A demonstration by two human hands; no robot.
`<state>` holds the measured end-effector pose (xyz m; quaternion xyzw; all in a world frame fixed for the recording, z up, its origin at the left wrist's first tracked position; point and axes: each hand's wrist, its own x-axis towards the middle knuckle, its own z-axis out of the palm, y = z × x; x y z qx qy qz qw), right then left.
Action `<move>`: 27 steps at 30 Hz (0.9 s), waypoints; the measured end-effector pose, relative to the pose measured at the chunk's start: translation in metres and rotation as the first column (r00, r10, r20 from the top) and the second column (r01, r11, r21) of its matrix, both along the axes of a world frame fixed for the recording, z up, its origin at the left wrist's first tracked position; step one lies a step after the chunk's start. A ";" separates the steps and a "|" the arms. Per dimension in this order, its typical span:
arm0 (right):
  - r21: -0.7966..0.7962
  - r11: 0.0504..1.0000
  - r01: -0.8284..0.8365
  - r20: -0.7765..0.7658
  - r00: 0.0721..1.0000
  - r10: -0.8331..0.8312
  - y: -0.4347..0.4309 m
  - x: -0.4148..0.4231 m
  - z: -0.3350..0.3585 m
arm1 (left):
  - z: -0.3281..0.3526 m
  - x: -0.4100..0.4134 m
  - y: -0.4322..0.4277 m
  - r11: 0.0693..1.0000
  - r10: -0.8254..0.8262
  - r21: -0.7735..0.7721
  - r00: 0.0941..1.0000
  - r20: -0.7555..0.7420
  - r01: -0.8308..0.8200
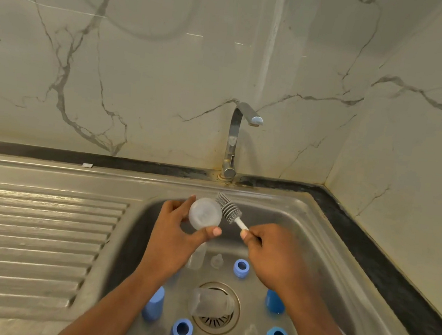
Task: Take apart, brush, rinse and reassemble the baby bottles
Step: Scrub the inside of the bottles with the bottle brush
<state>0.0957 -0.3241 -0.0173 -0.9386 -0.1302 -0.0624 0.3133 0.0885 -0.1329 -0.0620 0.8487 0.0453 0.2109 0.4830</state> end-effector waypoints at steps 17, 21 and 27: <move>-0.029 0.988 -0.149 0.154 0.976 0.152 0.009 -0.010 0.008 | -0.017 0.009 0.009 0.994 0.078 0.069 0.994 0.077 -0.083; -0.101 0.986 -0.132 0.179 0.972 0.149 0.021 -0.006 -0.005 | -0.018 0.009 0.008 0.999 0.026 -0.030 0.997 0.069 -0.024; -0.058 0.997 -0.043 0.174 0.983 0.052 0.014 -0.001 -0.003 | -0.019 0.009 0.004 0.988 0.025 0.148 0.995 0.101 -0.040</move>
